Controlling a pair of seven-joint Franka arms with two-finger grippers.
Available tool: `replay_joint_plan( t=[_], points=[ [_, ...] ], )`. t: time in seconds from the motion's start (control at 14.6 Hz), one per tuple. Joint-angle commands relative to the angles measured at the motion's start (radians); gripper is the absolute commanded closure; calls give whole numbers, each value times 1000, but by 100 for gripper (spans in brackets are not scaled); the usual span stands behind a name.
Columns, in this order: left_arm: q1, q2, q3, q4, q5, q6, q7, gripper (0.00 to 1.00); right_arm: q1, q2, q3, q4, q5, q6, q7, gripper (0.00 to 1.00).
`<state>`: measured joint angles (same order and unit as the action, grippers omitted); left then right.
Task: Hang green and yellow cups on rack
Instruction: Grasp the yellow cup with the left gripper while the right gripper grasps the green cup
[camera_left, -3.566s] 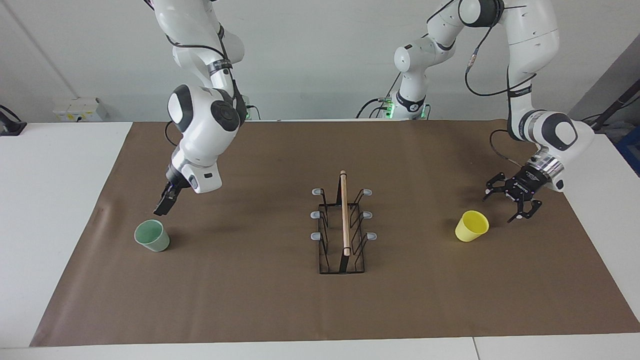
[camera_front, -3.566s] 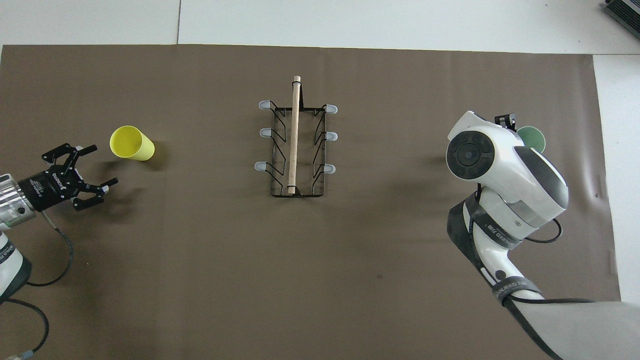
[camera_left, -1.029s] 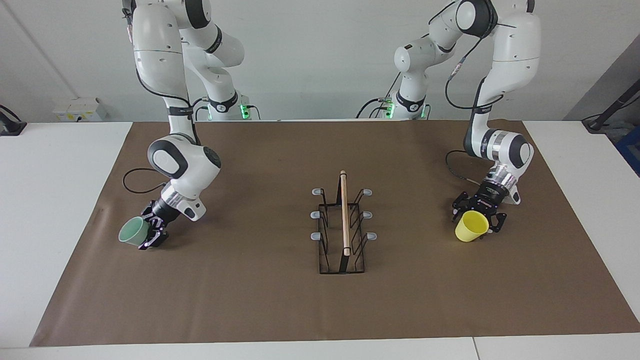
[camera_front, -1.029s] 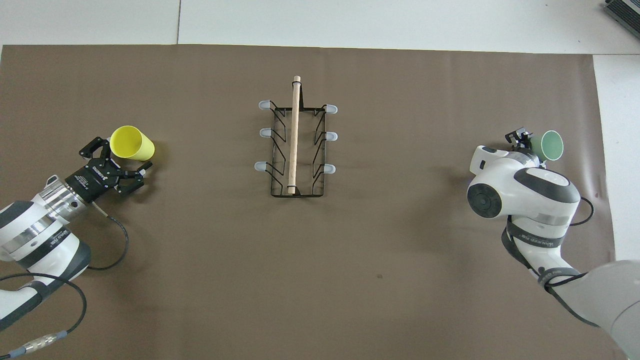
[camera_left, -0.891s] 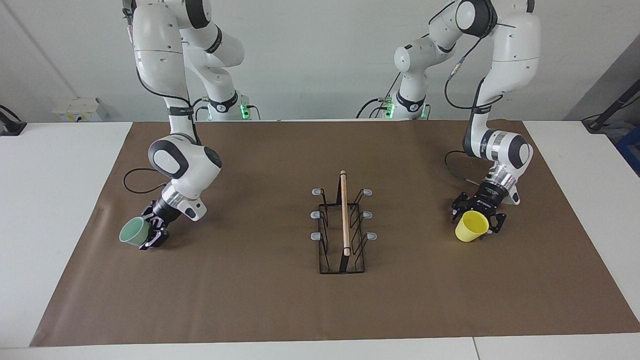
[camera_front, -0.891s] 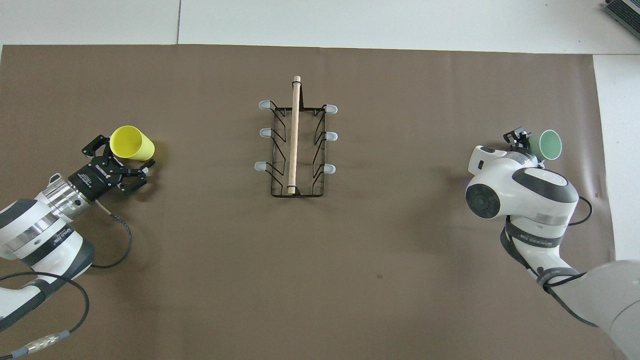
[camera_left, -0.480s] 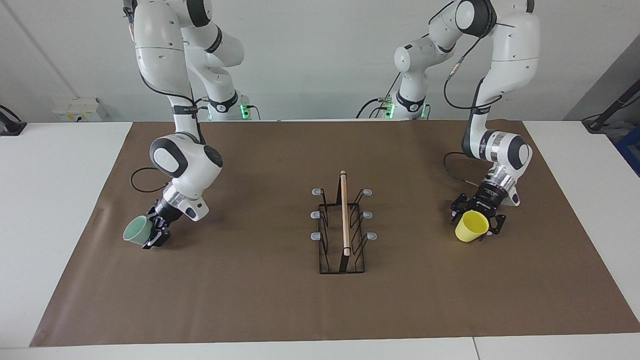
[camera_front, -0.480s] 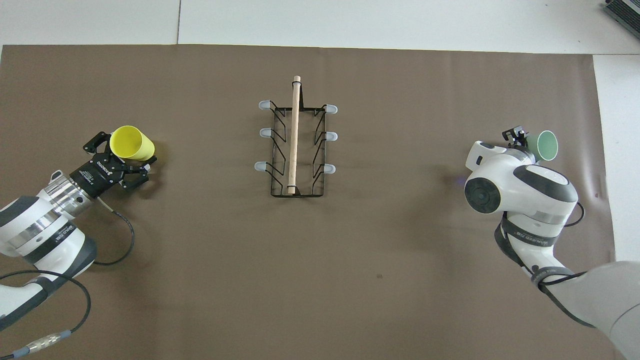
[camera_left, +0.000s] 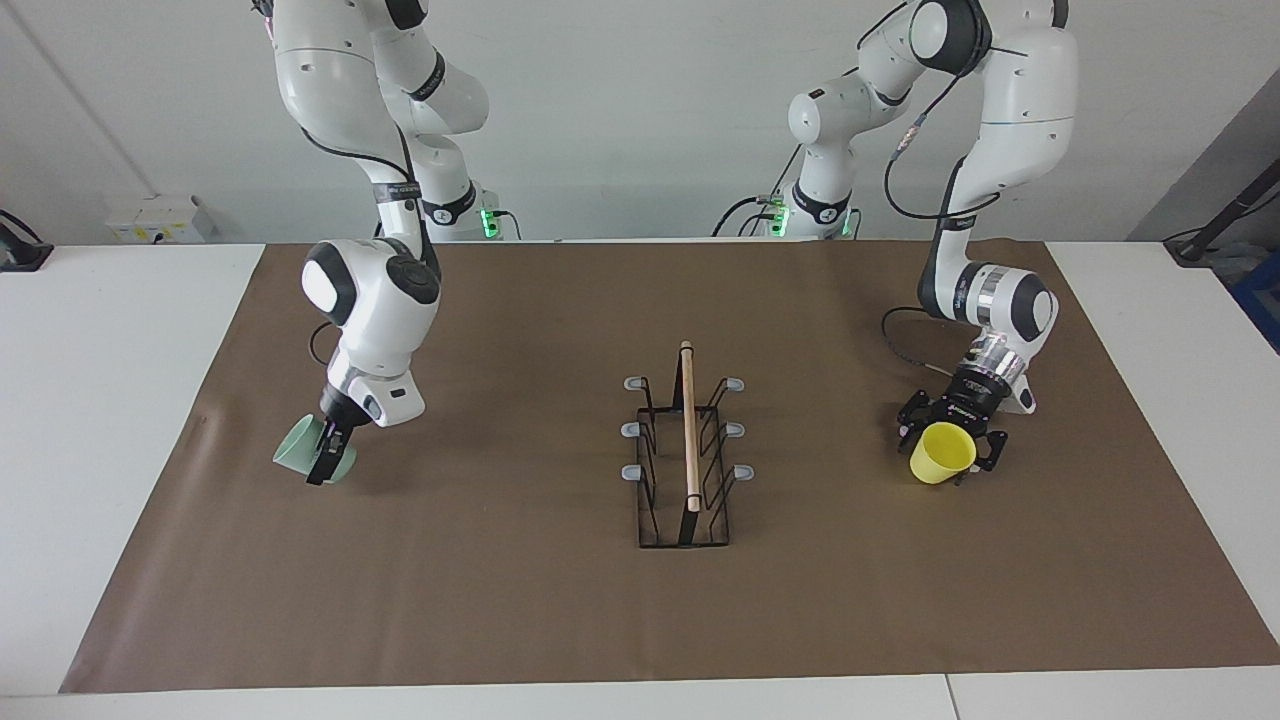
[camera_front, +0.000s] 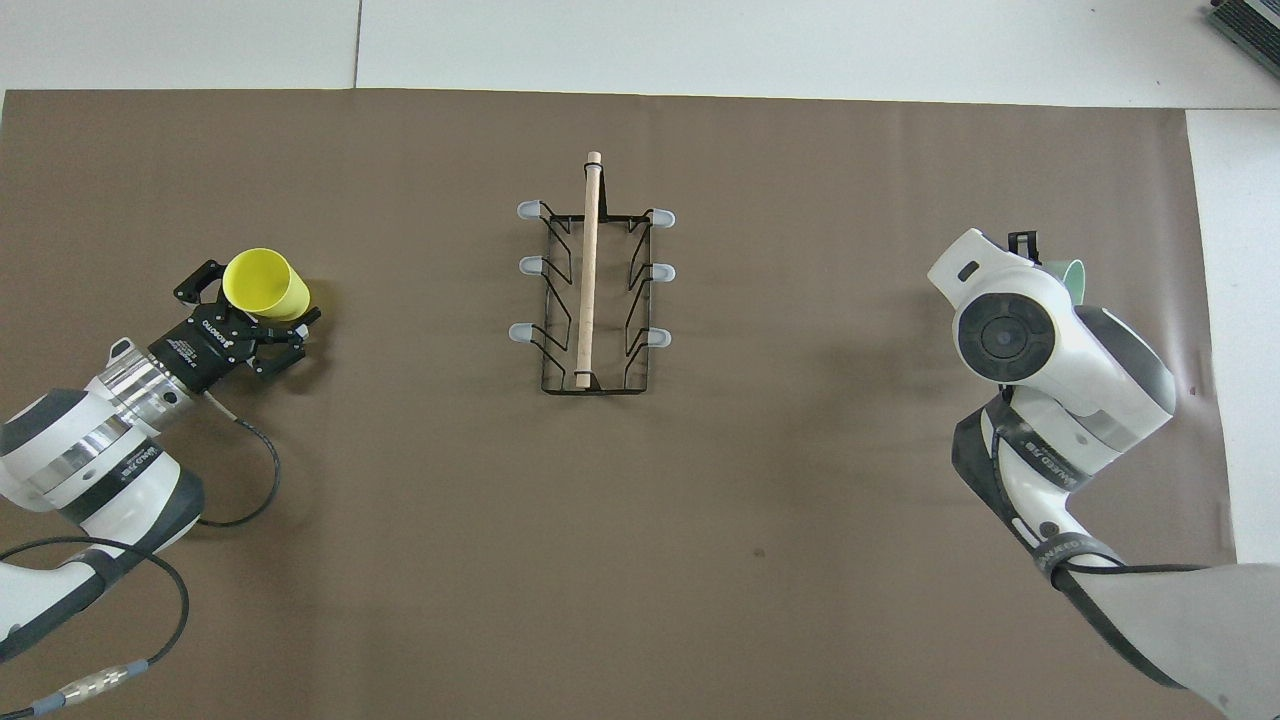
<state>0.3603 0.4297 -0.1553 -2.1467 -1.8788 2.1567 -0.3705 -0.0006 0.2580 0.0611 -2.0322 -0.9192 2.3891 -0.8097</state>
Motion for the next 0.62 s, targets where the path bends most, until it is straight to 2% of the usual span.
replay_joint_plan(
  t=[0.0, 0.07, 0.34, 0.48, 0.55],
  points=[
    [-6, 20, -9, 22, -36, 26, 24, 46, -7, -31, 34, -3, 141, -16, -13, 100],
    [-6, 20, -9, 21, -37, 29, 36, 97, -7, -34, 46, 13, 198, -18, -13, 100],
    [6, 20, -7, 30, -30, 31, 45, 100, 0, -28, 115, 58, 527, -2, 4, 100],
    [9, 20, -7, 44, -26, 29, 56, 100, 22, -26, 120, 78, 687, -2, 7, 100],
    [14, 18, -7, 45, -22, 26, 59, 100, 27, -31, 120, 82, 809, -2, 4, 100]
  ],
)
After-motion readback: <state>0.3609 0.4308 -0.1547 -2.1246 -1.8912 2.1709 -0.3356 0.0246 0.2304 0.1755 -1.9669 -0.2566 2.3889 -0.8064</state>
